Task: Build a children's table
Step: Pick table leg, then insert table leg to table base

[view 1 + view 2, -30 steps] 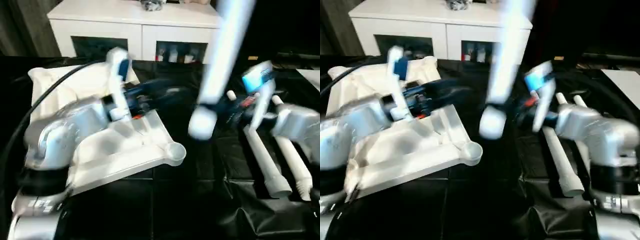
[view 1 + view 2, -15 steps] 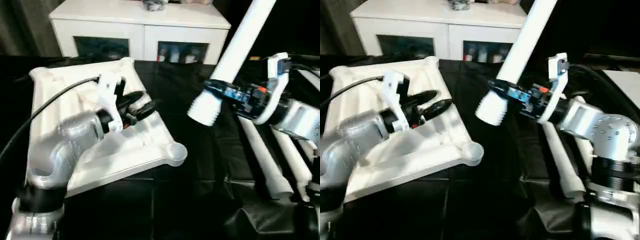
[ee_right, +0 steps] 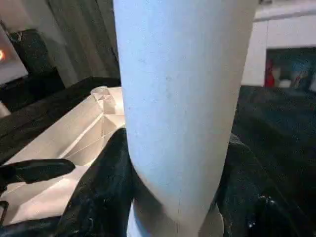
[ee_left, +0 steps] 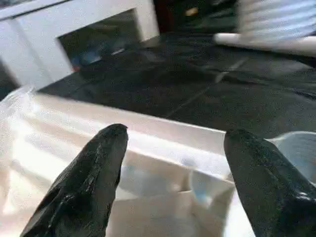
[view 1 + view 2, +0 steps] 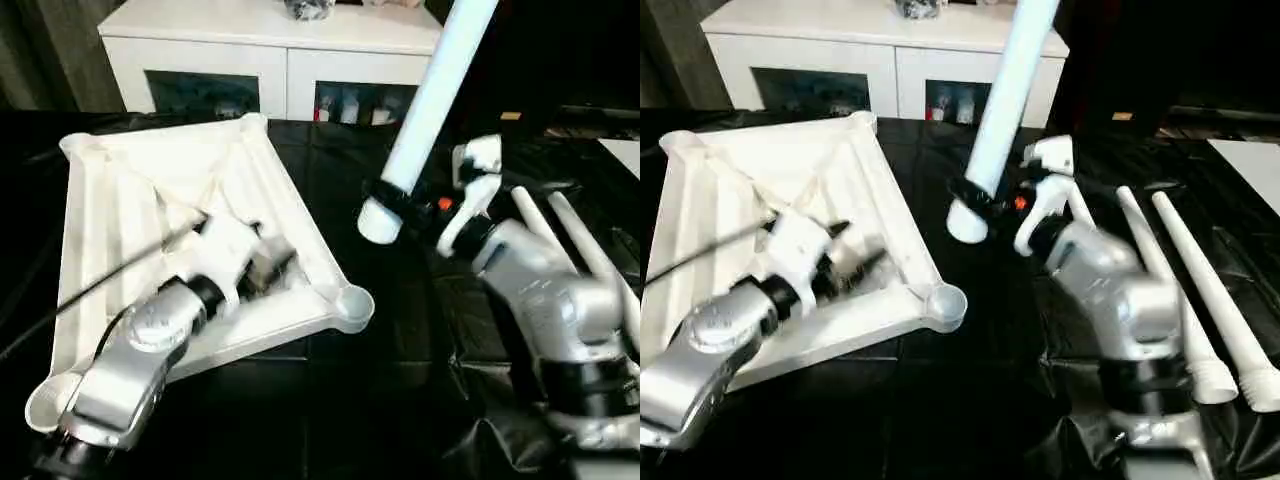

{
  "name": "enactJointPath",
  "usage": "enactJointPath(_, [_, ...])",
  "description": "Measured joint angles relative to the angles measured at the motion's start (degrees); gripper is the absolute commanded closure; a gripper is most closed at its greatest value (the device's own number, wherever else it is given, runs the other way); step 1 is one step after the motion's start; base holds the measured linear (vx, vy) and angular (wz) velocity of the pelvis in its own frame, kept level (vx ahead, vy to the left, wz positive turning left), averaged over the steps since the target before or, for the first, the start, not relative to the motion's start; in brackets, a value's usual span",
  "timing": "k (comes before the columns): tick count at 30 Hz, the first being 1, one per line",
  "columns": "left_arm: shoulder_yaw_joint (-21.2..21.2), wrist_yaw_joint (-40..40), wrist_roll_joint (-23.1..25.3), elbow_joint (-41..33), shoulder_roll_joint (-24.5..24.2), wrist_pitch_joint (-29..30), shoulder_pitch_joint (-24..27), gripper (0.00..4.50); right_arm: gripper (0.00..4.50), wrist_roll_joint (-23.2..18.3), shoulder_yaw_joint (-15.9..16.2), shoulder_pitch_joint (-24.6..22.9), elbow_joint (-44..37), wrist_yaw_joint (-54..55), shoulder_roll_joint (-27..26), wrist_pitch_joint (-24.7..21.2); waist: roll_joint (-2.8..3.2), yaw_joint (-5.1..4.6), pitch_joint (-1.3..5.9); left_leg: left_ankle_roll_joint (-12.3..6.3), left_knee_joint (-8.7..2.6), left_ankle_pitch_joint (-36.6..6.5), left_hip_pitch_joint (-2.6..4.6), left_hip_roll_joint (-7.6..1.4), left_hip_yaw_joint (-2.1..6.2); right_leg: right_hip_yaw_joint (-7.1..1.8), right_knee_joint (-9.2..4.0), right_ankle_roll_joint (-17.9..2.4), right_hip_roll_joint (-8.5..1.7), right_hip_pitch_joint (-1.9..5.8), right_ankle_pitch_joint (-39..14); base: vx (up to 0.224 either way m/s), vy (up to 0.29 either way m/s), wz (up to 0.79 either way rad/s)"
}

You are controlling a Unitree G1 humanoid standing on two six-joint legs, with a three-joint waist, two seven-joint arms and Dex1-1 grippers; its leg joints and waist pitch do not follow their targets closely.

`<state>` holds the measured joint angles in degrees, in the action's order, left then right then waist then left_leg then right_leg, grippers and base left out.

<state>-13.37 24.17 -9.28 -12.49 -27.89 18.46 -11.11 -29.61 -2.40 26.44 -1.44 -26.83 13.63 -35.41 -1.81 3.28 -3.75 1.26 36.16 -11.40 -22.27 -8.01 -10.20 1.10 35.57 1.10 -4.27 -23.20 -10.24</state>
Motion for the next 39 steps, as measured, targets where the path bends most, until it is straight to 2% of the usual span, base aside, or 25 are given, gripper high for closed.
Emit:
enactJointPath(7, [-4.19, 11.76, -1.83, 1.17, -3.22, -1.37, 0.29, 0.95, 2.63, 3.18, 2.21, -4.24, 4.08, -2.54, 0.66, 4.63, 0.1, -0.47, -0.06, 0.02, -0.24, 0.01, 0.12, 0.01, -0.01, 0.0, 0.01, -0.01, 0.01, -0.03, 0.01, 0.0, 0.0, 0.0])
enactJointPath(11, [-5.31, 17.52, -4.61, 0.68, -5.17, 1.7, 1.41, 0.95, 2.63, 3.19, 2.7, -4.47, 3.74, -3.97, 0.81, 4.62, 0.17, -1.32, -0.06, 0.07, -0.38, 0.04, 0.22, 0.0, -0.02, 0.0, 0.06, -0.01, 0.03, -0.05, 0.01, 0.0, 0.0, 0.0])
enactJointPath(14, [-6.47, 20.89, -4.8, 0.65, -7.12, 4.69, 1.81, 0.95, 2.63, 3.07, 3.18, -4.58, 3.17, -6.08, 1.66, 4.22, 0.18, -1.46, -0.05, 0.1, -0.42, 0.06, 0.23, 0.0, -0.02, 0.0, 0.09, -0.02, 0.05, -0.06, 0.01, 0.0, 0.0, 0.0])
enactJointPath(17, [-6.37, 21.23, -4.63, 1.16, -7.83, 6.26, 1.79, 1.3, 2.63, 2.84, 4.25, -5.14, 1.9, -7.44, 2.47, 3.34, 0.22, -1.46, -0.03, 0.1, -0.42, 0.06, 0.24, 0.0, -0.02, -0.01, 0.08, -0.03, 0.05, -0.05, 0.01, 0.0, 0.0, 0.0])
enactJointPath(19, [-6.37, 21.24, -4.43, 1.53, -8.18, 6.6, 1.66, 1.3, 2.63, 2.75, 4.54, -5.14, 1.84, -7.61, 2.48, 2.99, 0.22, -1.44, -0.02, 0.1, -0.42, 0.06, 0.25, 0.0, -0.02, -0.03, 0.08, -0.03, 0.05, -0.05, 0.01, 0.0, 0.0, 0.0])
enactJointPath(21, [-6.42, 20.43, -2.47, 2.97, -8.99, 7.17, 1.34, 1.44, 2.63, 2.74, 4.71, -5.14, 1.83, -8.12, 2.5, 2.93, 0.22, -1.41, -0.02, 0.11, -0.42, 0.06, 0.25, 0.0, -0.02, -0.03, 0.09, -0.04, 0.05, -0.04, 0.02, 0.0, 0.0, 0.0])
enactJointPath(22, [-6.13, 19.93, -1.88, 3.51, -9.23, 7.43, 1.02, 1.67, 2.63, 2.74, 4.72, -5.14, 1.83, -8.26, 2.51, 2.92, 0.22, -1.38, -0.02, 0.12, -0.42, 0.07, 0.27, 0.0, -0.02, -0.03, 0.11, -0.03, 0.05, -0.04, 0.01, 0.0, 0.0, 0.0])
enactJointPath(24, [-6.04, 19.57, -1.32, 4.06, -9.15, 7.95, 0.3, 1.72, 2.63, 2.67, 4.76, -5.14, 1.82, -8.68, 2.58, 2.83, 0.23, -1.37, -0.02, 0.13, -0.42, 0.08, 0.29, 0.0, -0.02, -0.03, 0.11, -0.03, 0.04, -0.02, 0.02, 0.0, 0.0, 0.0])
enactJointPath(36, [-5.67, 21.22, -1.18, 3.58, -8.87, 12.16, -0.75, 2.68, 2.63, 2.29, 5.47, -5.13, 1.47, -11.25, 3.77, 0.56, 0.25, -1.39, 0.0, 0.13, -0.42, 0.08, 0.31, 0.0, -0.02, -0.03, 0.13, -0.06, 0.04, -0.02, 0.03, 0.0, 0.0, 0.0])
enactJointPath(38, [-6.58, 21.87, -0.88, 3.02, -9.53, 13.18, -1.27, 3.0, 2.63, 2.29, 5.51, -5.07, 1.47, -11.33, 3.77, 0.56, 0.25, -1.38, 0.0, 0.13, -0.42, 0.08, 0.3, 0.0, -0.02, -0.04, 0.13, -0.06, 0.04, -0.02, 0.03, 0.0, 0.0, 0.0])
enactJointPath(39, [-6.94, 22.1, -0.72, 2.9, -9.77, 13.51, -1.52, 3.0, 2.63, 2.3, 5.56, -4.98, 1.47, -11.38, 3.77, 0.56, 0.26, -1.38, 0.0, 0.13, -0.42, 0.08, 0.3, 0.0, -0.02, -0.04, 0.13, -0.06, 0.04, -0.02, 0.03, 0.0, 0.0, 0.0])
